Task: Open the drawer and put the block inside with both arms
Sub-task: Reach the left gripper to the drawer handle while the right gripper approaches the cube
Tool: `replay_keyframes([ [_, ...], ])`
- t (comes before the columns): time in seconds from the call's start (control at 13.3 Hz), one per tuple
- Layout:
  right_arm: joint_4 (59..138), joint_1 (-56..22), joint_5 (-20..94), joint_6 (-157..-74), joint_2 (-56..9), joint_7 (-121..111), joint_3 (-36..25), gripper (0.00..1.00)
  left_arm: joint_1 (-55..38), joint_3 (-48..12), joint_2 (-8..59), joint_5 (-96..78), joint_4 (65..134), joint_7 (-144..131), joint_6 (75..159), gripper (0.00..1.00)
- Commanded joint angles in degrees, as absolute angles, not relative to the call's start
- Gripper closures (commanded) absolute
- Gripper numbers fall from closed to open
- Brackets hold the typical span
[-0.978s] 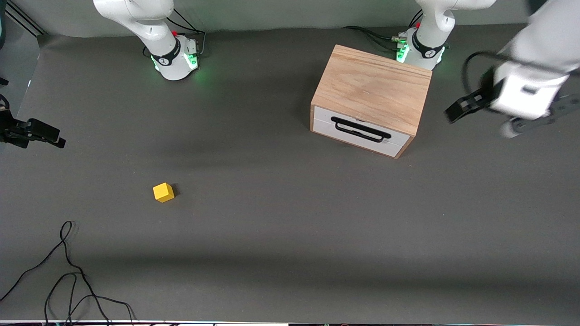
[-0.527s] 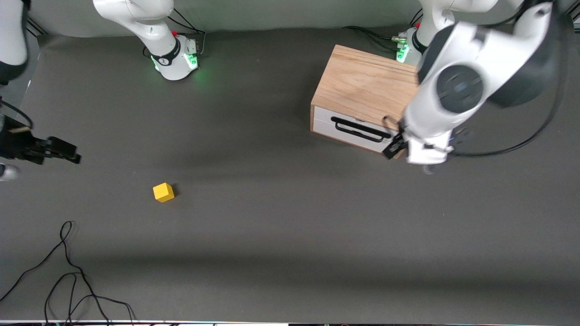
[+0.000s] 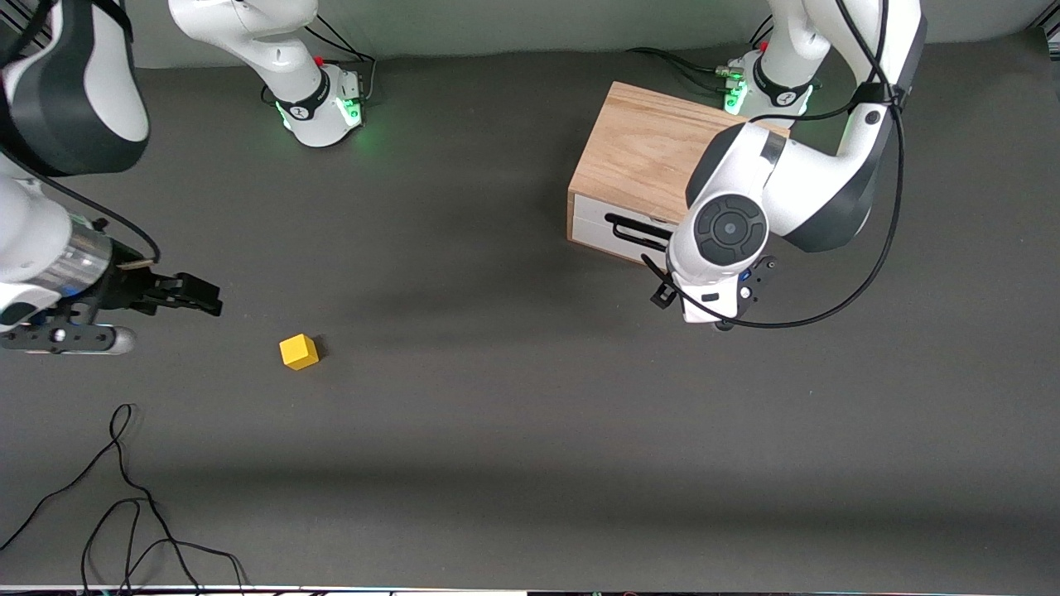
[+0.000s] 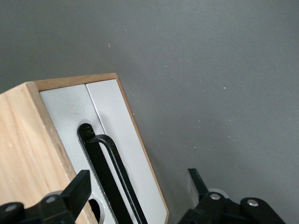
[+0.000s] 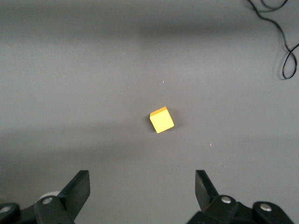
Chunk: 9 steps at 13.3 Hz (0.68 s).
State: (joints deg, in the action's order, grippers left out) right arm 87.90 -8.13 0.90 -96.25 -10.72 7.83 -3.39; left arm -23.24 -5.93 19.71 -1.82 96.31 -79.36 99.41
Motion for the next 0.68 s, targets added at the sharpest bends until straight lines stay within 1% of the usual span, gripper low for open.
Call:
replay_keyframes([
  [0.0, 96.73, -8.35, 0.62, -101.84, -6.0, 8.7, -3.6, 0.0, -22.94, -5.71, 18.02, -4.91, 101.59, -80.16, 101.95, 0.08],
  [0.15, 104.47, -8.26, 0.53, -108.34, -2.82, 7.74, -3.78, 0.0, -22.94, -5.71, 18.1, -5.71, 103.27, -80.16, 102.39, 0.08],
  [0.3, 108.79, -8.17, 0.53, -113.87, -3.07, 5.64, -4.13, 0.0, -22.94, -5.71, 18.81, -5.89, 105.2, -80.16, 104.49, 0.07],
  [0.6, 122.84, -7.82, 0.53, -132.84, -3.86, 0.45, -5.27, 0.0, -22.94, -5.63, 21.53, -8.34, 106.08, -80.16, 109.15, 0.07],
])
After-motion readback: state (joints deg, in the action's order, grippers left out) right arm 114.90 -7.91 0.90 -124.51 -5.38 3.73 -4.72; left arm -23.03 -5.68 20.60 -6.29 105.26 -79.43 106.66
